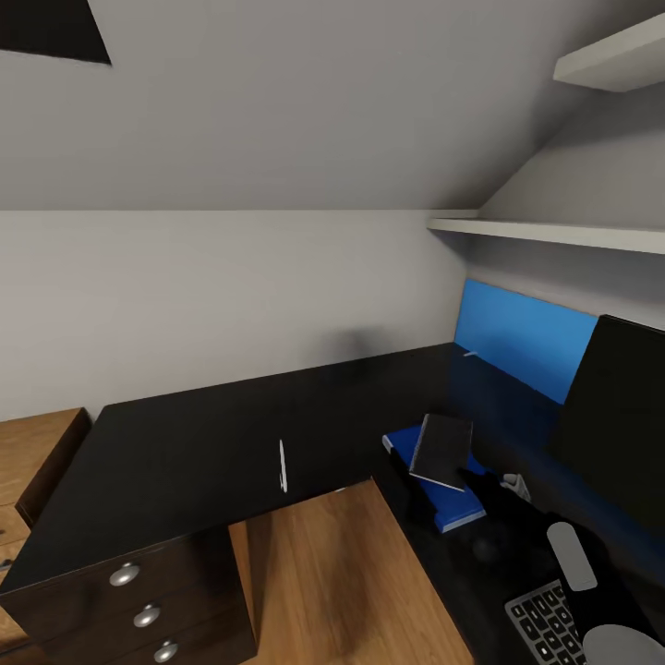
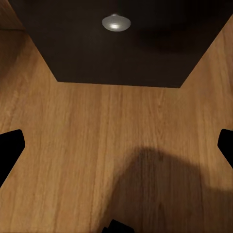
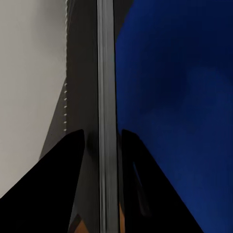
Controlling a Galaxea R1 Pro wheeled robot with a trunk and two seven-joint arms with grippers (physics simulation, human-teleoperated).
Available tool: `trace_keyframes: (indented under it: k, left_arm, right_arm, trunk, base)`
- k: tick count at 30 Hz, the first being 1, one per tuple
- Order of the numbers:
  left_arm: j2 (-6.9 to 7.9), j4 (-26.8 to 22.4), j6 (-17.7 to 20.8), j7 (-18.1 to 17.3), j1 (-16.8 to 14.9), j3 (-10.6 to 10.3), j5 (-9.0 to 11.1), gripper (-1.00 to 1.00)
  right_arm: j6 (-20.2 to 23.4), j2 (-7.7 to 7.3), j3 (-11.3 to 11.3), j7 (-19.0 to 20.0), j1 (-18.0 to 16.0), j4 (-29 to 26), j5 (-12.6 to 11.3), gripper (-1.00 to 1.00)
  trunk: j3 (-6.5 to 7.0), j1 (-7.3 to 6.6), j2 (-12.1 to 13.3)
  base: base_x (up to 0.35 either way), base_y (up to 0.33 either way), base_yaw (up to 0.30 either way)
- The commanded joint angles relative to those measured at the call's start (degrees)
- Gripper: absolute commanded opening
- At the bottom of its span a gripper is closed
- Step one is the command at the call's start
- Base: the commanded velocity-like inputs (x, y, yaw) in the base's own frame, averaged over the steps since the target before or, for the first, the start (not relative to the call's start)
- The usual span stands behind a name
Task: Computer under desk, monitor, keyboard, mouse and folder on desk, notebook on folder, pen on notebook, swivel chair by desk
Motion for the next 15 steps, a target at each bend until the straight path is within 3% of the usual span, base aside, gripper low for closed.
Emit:
trace_keyframes:
  k: [1,15]
  left_arm:
    - [-0.02,0.0,-0.1,0.2,0.0,0.2,-0.3,1.0]
    - [-0.02,0.0,-0.1,0.2,0.0,0.2,-0.3,1.0]
  right_arm:
    - [0.4,0.02,-0.2,0.2,-0.1,0.0,-0.1,-1.0]
    - [0.3,0.04,-0.1,0.1,-0.1,0.0,-0.1,-1.0]
  trunk:
    - [-0.06,0.0,0.0]
    - [-0.06,0.0,0.0]
  base:
    - [0.0,0.0,0.0]
    - [0.0,0.0,0.0]
